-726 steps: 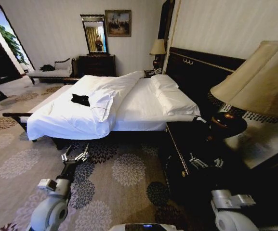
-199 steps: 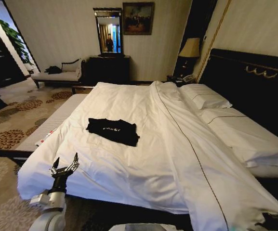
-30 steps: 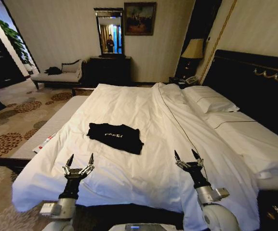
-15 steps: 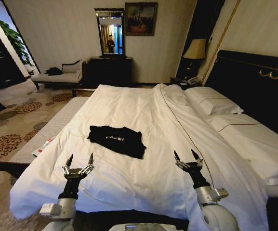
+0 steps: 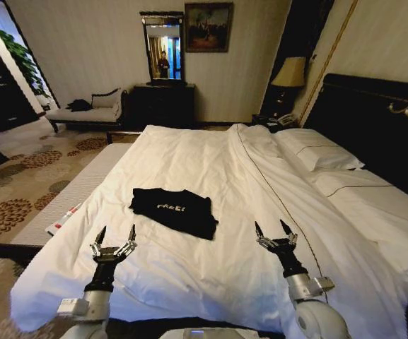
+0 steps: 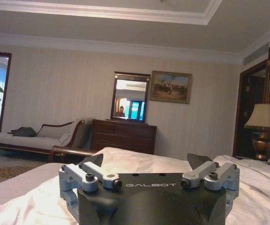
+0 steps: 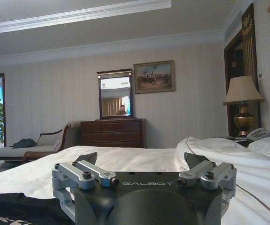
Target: Fold the clothes on the bed.
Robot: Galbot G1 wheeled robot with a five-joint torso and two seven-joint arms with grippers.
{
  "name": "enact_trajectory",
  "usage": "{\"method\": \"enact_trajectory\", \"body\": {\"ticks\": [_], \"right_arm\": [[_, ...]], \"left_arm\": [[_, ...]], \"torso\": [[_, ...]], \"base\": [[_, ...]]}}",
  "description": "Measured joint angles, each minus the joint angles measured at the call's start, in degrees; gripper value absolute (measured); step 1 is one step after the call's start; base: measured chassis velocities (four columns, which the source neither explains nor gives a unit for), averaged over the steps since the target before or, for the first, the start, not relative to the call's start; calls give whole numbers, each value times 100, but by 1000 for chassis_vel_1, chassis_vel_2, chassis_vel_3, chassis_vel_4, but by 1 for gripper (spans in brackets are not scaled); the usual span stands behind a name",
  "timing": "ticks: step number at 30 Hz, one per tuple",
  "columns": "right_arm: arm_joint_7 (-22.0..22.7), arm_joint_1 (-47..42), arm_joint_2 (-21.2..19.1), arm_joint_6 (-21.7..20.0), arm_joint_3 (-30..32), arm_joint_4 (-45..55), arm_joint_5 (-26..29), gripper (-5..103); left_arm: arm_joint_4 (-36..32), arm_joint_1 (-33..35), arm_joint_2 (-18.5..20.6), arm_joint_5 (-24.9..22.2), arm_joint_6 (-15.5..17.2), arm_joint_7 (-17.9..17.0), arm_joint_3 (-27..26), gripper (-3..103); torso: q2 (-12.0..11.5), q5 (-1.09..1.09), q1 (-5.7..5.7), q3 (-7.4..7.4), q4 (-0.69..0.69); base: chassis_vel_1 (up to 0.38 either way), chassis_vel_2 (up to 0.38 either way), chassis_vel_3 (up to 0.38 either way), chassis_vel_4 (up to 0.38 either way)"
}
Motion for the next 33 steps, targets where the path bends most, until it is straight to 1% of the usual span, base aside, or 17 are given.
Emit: {"method": "enact_trajectory", "body": {"ticks": [27, 30, 33], "right_arm": [[9, 93, 39, 62, -94, -204, -50, 100], [10, 122, 38, 130, -127, -245, -9, 100], [60, 251, -31, 267, -261, -336, 243, 100]], "left_arm": [[178, -111, 16, -41, 3, -7, 1, 100], [202, -127, 14, -50, 3, -8, -9, 100], [286, -197, 4, -59, 24, -70, -82, 100]], "torso": [[0, -1, -1, 0, 0], [1, 0, -1, -1, 0], [0, 0, 0, 0, -1]], "base": [[48, 60, -44, -59], [3, 18, 7, -13], [0, 0, 0, 0]]}}
